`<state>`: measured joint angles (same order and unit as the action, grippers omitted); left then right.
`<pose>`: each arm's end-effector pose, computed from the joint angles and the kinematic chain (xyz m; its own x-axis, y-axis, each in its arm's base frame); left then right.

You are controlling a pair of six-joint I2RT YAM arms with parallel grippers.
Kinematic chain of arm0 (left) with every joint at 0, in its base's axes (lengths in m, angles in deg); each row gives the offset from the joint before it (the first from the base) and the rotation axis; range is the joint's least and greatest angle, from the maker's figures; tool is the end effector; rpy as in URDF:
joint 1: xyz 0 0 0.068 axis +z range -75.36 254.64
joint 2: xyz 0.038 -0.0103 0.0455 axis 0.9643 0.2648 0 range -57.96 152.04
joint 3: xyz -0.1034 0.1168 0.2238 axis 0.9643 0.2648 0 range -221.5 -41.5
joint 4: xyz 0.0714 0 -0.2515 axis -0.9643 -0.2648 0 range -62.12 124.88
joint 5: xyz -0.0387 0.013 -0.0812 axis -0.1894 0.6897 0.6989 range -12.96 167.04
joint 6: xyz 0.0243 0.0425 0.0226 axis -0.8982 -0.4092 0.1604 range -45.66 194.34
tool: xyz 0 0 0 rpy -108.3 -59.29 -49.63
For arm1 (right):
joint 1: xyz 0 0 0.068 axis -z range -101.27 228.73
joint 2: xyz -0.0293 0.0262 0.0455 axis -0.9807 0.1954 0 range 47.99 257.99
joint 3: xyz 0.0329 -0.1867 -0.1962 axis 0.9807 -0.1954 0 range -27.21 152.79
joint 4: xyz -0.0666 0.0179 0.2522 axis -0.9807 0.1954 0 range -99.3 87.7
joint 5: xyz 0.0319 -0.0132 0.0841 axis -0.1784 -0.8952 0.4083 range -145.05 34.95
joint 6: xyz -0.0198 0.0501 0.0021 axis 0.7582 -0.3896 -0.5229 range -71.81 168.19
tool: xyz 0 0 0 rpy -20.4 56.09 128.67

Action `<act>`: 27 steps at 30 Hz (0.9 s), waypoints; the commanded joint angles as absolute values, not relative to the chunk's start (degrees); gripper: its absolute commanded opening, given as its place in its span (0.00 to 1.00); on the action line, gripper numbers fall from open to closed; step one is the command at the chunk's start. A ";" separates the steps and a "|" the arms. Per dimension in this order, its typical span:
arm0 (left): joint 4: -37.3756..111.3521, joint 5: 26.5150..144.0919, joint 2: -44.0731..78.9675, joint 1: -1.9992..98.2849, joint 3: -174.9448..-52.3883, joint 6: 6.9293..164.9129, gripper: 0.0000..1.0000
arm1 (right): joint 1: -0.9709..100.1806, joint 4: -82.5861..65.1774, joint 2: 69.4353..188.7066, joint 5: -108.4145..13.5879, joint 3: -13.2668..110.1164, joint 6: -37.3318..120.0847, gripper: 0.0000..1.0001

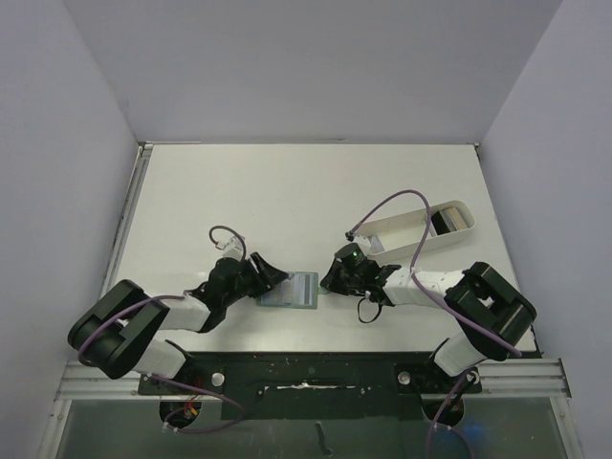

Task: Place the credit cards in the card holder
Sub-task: Insert the credit card into the card holder.

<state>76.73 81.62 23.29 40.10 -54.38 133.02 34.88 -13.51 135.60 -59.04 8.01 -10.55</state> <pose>0.1829 -0.1292 0.1199 -0.7243 -0.5352 -0.4347 0.0103 0.6220 -0.7830 0.2029 0.1916 0.1382 -0.8411 0.3745 -0.3903 0.1181 0.8313 0.5432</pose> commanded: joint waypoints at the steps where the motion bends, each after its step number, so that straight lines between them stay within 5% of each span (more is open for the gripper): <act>1: 72.55 81.63 25.27 39.66 -56.31 130.97 0.48 | 35.25 -10.79 134.65 -61.73 8.72 -8.86 0.00; 27: 80.80 82.49 32.64 31.22 -61.06 140.17 0.38 | 34.66 -10.26 135.14 -63.63 9.40 -9.80 0.00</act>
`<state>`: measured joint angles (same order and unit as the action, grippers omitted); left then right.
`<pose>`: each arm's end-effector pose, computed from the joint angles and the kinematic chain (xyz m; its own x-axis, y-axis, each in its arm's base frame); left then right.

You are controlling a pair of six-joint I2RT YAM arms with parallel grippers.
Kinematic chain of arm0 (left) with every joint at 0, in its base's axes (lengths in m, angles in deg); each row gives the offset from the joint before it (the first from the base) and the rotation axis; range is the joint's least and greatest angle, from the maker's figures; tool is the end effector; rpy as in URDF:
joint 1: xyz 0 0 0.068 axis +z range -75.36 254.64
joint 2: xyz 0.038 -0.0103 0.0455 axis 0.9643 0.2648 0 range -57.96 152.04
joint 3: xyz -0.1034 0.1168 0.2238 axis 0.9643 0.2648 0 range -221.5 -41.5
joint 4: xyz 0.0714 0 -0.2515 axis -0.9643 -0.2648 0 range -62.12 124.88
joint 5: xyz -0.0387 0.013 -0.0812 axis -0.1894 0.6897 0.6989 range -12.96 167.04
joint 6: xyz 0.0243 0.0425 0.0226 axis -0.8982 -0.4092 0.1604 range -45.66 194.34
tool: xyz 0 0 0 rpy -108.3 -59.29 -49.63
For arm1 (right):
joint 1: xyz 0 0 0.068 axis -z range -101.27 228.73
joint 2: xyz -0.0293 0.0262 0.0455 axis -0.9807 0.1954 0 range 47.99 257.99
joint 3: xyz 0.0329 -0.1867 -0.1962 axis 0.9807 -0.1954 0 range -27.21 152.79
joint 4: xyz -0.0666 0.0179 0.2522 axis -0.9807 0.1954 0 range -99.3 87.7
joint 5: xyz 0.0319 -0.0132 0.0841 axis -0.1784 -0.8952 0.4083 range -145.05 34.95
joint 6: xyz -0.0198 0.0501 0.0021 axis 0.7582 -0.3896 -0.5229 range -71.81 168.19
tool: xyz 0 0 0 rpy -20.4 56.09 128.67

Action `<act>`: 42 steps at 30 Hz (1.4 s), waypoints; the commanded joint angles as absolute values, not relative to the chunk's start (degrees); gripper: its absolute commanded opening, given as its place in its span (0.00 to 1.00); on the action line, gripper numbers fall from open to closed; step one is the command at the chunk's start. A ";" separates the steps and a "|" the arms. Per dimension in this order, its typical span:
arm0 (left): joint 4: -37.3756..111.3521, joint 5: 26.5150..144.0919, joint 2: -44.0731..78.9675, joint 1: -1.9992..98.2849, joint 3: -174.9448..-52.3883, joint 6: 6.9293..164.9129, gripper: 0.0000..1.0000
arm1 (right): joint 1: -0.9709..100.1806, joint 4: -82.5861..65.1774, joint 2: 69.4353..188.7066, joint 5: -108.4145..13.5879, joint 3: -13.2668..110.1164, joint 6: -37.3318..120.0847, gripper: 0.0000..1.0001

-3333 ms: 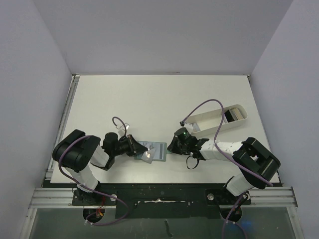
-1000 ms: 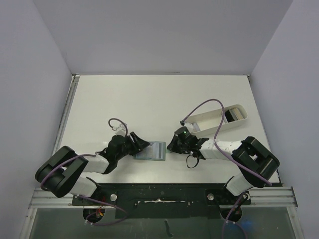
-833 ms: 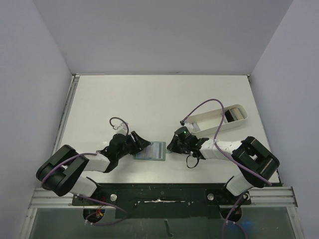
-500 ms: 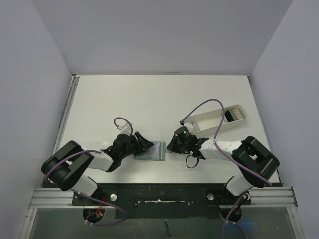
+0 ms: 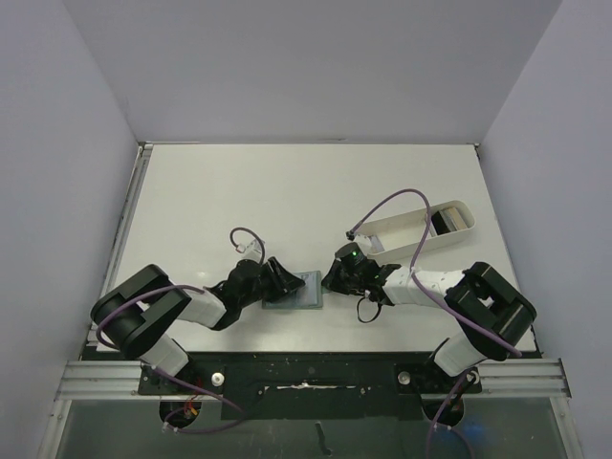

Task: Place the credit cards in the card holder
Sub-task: Insert the credit card into the card holder, then close the card holder at the center of the board.

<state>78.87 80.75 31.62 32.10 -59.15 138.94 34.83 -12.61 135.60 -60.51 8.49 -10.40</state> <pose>0.1811 -0.1692 0.1118 -0.7956 -0.4933 -0.3516 -0.0042 0.5849 -0.8111 0.2039 0.1916 0.1394 -0.8321 0.3783 -0.4056 0.1251 0.8404 0.5273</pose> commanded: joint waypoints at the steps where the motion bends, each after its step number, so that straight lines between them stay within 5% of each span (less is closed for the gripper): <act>1: 80.80 82.70 32.20 31.22 -61.20 140.11 0.38 | 34.83 -9.74 134.89 -64.04 9.36 -9.48 0.00; 16: 50.20 82.89 12.65 42.73 -61.57 131.25 0.59 | 37.97 -8.20 127.06 -64.69 6.28 -3.12 0.00; 42: 67.57 93.77 19.12 45.28 -56.30 138.72 0.62 | 35.82 -8.85 130.13 -64.55 8.45 -3.48 0.00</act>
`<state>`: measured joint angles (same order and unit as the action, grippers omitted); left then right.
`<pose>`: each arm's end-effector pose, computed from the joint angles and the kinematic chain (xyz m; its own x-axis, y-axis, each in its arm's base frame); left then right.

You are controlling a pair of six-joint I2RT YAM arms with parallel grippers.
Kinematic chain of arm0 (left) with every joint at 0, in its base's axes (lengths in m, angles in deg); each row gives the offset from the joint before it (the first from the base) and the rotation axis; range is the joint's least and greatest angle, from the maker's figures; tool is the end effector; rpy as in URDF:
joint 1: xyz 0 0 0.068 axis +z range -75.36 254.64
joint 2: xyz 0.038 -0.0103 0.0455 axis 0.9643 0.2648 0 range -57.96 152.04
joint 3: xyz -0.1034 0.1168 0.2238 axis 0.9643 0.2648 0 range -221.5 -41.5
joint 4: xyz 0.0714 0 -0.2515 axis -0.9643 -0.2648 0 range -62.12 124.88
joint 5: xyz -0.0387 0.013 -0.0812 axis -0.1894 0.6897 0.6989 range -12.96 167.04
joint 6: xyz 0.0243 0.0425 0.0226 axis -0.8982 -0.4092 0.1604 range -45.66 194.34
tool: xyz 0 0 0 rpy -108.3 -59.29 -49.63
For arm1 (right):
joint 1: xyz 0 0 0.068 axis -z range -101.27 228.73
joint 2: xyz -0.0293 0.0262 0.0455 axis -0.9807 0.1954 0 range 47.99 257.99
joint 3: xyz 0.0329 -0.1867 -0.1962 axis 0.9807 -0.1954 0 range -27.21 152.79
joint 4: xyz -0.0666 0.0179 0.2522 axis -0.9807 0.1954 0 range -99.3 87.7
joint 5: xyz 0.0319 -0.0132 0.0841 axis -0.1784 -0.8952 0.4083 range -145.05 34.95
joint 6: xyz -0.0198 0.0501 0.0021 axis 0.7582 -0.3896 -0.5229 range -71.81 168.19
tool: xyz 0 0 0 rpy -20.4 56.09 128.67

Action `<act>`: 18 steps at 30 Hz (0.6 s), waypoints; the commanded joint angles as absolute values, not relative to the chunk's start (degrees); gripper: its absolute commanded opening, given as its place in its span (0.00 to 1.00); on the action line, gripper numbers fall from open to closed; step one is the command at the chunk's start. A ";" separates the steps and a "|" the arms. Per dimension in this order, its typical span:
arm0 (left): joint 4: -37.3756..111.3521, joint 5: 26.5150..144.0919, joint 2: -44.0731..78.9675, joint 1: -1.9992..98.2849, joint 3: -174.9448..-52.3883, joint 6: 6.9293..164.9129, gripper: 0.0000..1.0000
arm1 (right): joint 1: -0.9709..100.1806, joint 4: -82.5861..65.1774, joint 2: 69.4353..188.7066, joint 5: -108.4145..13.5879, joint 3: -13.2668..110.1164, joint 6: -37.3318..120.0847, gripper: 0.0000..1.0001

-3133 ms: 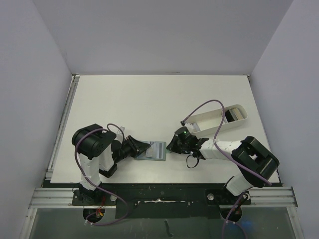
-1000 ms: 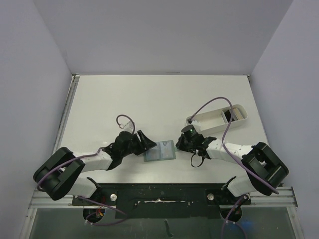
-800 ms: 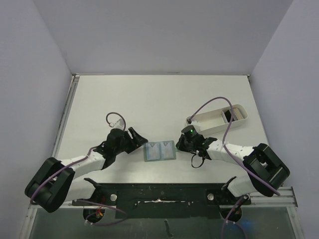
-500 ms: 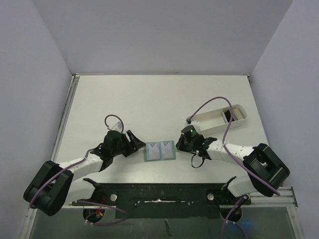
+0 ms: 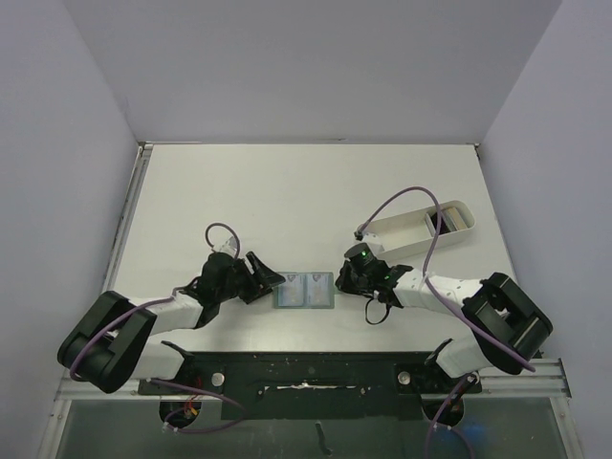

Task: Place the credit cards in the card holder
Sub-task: Close the card holder at the center of the board.

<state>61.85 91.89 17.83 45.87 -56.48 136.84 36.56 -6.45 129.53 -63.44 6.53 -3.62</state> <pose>0.1859 -0.1124 0.1244 -0.8036 -0.5368 -0.2570 -0.1318 0.5816 -0.8027 0.1957 0.1704 0.1490 -0.8225 0.3041 -0.4807 0.0822 0.8997 0.4287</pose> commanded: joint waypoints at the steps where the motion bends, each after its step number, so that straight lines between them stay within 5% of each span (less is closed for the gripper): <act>1: 67.96 93.99 19.36 45.21 -56.28 139.18 0.62 | 35.64 -8.81 130.28 -64.55 8.55 -3.49 0.00; 18: 83.63 98.45 17.66 42.21 -54.65 150.67 0.60 | 34.37 -10.07 131.71 -64.81 8.41 -3.92 0.00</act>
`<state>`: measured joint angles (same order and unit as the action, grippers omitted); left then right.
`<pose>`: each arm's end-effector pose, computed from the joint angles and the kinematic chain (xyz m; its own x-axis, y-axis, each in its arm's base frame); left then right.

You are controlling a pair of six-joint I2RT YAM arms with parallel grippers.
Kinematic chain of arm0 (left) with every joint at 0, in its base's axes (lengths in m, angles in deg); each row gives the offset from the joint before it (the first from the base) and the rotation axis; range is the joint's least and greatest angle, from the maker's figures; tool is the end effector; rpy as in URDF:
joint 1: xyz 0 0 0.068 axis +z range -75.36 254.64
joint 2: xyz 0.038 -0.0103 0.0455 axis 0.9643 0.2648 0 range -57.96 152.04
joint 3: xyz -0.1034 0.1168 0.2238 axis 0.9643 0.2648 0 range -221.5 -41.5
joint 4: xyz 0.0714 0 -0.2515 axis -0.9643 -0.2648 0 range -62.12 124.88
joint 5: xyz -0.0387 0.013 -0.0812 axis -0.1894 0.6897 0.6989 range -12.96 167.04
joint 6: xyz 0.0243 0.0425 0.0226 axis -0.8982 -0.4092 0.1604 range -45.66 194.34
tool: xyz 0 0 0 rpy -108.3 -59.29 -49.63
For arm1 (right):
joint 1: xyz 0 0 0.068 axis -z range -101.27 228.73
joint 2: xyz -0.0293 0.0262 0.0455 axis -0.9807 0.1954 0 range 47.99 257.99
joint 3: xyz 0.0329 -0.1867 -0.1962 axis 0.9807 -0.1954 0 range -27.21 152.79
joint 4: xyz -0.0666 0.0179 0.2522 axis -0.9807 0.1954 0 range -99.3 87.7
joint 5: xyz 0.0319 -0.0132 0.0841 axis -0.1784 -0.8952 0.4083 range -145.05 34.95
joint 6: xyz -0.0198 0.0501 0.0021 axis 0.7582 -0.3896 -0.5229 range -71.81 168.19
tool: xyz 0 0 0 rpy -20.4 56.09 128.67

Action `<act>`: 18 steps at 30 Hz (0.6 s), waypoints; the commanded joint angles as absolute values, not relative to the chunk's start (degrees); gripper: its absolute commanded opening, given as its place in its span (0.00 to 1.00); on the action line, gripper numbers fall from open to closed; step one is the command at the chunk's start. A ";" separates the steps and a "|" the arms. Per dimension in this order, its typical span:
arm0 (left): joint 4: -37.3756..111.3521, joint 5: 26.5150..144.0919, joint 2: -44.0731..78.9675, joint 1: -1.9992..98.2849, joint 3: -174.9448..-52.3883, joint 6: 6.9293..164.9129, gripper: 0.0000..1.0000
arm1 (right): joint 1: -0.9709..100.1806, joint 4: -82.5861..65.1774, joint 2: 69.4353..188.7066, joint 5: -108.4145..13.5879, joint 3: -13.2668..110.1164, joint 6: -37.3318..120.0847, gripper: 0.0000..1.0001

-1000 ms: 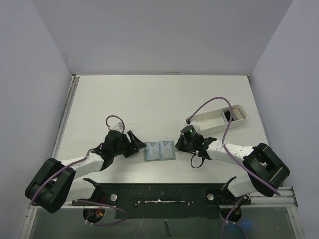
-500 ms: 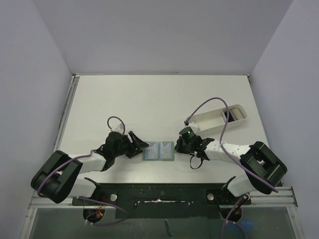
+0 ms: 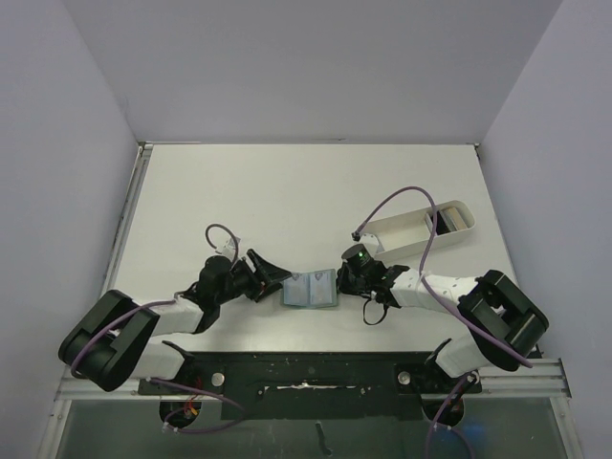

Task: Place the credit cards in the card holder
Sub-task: Close the card holder at the center of the board.

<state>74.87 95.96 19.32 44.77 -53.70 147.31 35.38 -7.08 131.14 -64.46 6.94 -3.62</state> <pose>0.1825 -0.1180 0.1284 -0.8017 -0.5826 -0.1338 -0.1389 0.3993 -0.9062 0.1951 0.1763 0.1450 -0.8242 0.2882 -0.4874 0.0728 0.9076 0.4136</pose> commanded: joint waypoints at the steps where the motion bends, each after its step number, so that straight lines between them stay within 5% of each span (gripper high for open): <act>1: 83.99 98.22 17.82 41.64 -54.80 150.69 0.60 | 34.33 -10.17 131.64 -64.81 8.39 -3.95 0.00; 12: 90.34 97.82 25.27 35.83 -60.20 151.21 0.56 | 34.26 -10.03 130.71 -65.50 8.36 -3.15 0.00; 18: 85.72 96.12 29.52 34.83 -64.66 145.87 0.54 | 34.27 -8.42 129.30 -67.17 8.53 -1.95 0.10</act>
<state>85.95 96.83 27.43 35.27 -60.46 150.24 34.83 -7.26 131.12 -65.10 6.96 -3.03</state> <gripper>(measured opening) 0.556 0.082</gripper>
